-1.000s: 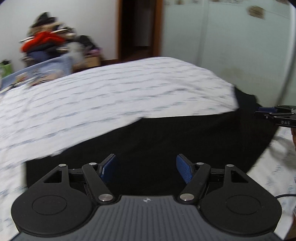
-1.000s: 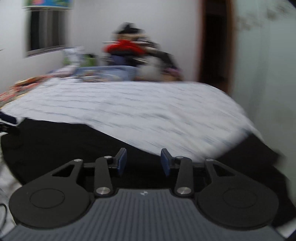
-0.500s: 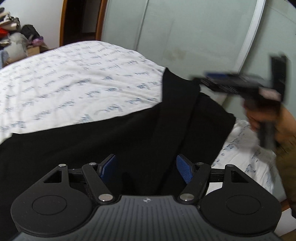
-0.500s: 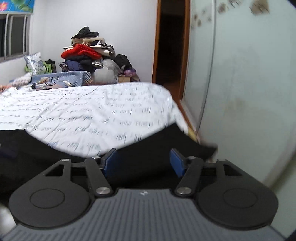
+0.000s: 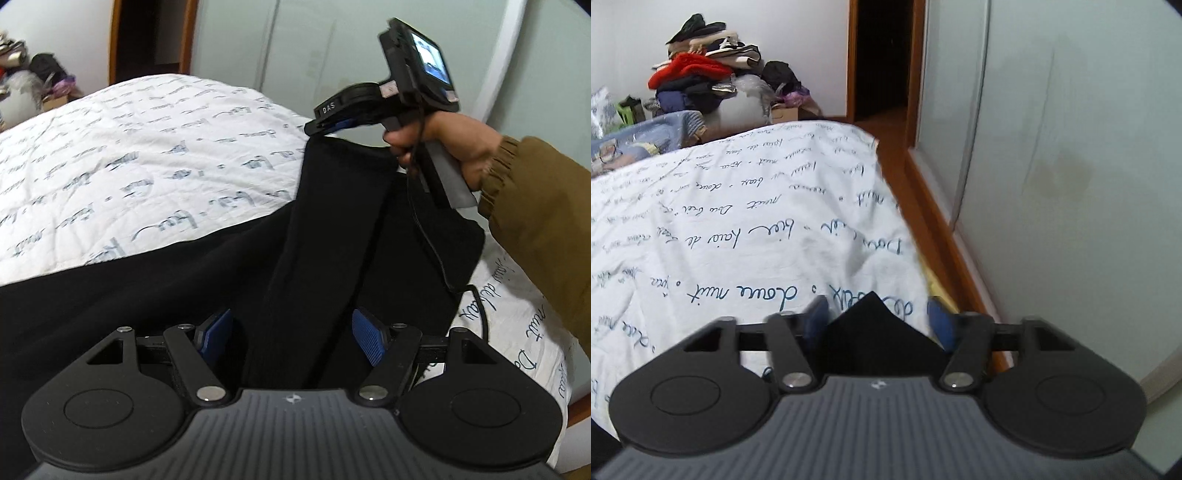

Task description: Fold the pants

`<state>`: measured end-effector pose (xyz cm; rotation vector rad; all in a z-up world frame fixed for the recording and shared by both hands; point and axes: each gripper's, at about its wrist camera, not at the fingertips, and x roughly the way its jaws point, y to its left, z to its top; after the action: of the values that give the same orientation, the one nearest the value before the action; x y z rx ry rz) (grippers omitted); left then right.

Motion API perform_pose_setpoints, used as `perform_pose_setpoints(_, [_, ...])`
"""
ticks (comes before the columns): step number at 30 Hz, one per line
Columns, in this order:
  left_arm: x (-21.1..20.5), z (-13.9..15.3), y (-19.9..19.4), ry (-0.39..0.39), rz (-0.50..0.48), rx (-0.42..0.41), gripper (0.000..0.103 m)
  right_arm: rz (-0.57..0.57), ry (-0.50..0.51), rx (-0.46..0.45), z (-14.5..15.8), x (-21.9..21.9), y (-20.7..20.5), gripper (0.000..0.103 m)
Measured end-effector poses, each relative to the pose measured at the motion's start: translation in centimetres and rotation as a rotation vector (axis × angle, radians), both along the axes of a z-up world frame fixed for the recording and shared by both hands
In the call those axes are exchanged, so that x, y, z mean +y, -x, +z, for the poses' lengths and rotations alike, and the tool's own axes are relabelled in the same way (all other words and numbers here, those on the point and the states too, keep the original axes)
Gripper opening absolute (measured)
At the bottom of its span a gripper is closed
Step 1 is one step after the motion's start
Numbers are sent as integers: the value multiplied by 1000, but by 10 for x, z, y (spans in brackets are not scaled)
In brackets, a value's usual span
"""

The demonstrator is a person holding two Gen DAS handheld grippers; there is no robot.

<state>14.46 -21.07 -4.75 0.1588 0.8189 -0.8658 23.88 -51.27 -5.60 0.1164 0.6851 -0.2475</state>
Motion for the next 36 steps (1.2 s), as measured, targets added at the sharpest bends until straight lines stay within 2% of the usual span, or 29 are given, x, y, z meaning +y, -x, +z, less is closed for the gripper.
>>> perform_pose_setpoints(1, [-2, -1, 0, 5, -6, 0, 71, 11, -27, 4, -1, -2, 0, 7])
perform_pose_setpoints(3, [-5, -2, 2, 6, -9, 0, 71, 26, 6, -10, -1, 1, 5, 7])
perform_pose_setpoints(4, [-6, -3, 2, 3, -7, -9, 63, 34, 33, -15, 1, 4, 9, 7])
perform_pose_setpoints(5, [-7, -2, 4, -3, -8, -18, 51, 38, 56, -24, 4, 6, 14, 7])
perform_pose_setpoints(6, [-8, -2, 5, -10, -9, -24, 47, 40, 71, -37, 7, 9, 19, 7])
perform_pose_setpoints(8, [-10, -2, 5, -6, -11, -17, 31, 41, 81, -71, 21, 10, 34, 7])
perform_pose_setpoints(11, [-8, 0, 5, 8, -18, 1, 19, 34, 95, -137, 37, 9, 59, 7])
perform_pose_setpoints(16, [-13, 1, 17, -6, -70, -32, 15, -14, 74, -213, 54, -2, 107, 7])
perform_pose_setpoints(20, [-17, 2, 32, -6, -125, -54, 15, -81, 33, -245, 55, -19, 150, 6])
perform_pose_setpoints(23, [-21, 4, 42, -21, -158, -85, 15, -133, -23, -255, 47, -32, 181, 6])
perform_pose_setpoints(28, [-27, 3, 56, -49, -195, -127, 15, -212, -84, -221, 23, -45, 218, 6])
perform_pose_setpoints(36, [-28, 2, 61, -58, -232, -101, 15, -284, -147, -214, 0, -48, 249, 6])
